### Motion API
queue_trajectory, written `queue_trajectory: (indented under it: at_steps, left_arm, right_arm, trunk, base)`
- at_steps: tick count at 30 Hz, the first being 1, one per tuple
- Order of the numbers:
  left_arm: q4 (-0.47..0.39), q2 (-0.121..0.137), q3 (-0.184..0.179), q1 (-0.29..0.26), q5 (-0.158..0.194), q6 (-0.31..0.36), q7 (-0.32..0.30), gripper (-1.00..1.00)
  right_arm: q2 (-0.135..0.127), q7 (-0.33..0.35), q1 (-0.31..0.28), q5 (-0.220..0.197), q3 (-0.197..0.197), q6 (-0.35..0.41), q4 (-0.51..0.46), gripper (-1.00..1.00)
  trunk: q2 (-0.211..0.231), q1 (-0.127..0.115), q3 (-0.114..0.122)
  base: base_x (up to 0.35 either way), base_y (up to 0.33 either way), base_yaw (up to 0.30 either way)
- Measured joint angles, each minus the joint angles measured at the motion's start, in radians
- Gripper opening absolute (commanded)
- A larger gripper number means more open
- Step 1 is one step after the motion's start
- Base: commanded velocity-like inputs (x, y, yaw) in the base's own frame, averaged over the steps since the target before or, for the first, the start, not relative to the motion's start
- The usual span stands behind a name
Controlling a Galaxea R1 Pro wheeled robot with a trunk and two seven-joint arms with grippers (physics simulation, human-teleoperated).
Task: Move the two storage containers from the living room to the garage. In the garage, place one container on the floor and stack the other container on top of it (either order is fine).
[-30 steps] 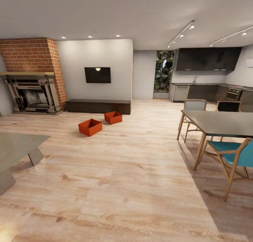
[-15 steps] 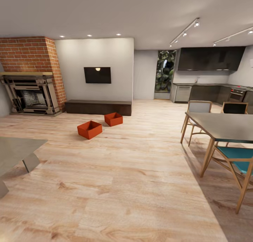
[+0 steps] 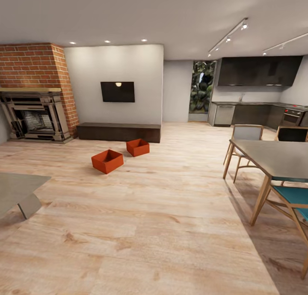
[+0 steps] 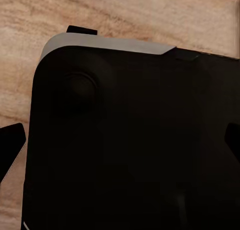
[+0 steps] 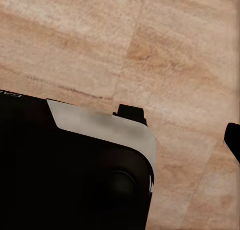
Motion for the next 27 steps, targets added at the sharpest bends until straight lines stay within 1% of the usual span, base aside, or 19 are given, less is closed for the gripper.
queue_trajectory:
  at_steps: [6, 27]
  left_arm:
    - [0.0, -0.001, 0.0, 0.0, 0.0, 0.0, 0.0, 1.0]
    - [0.0, -0.001, 0.0, 0.0, 0.0, 0.0, 0.0, 1.0]
  right_arm:
    - [0.0, -0.004, 0.0, 0.005, 0.001, -0.001, 0.0, 1.0]
    - [0.001, -0.008, 0.0, 0.0, 0.003, -0.004, 0.0, 1.0]
  trunk:
    - [0.0, 0.0, 0.0]
    - [0.0, 0.0, 0.0]
  base:
    - [0.323, 0.0, 0.0]
    - [0.323, 0.0, 0.0]
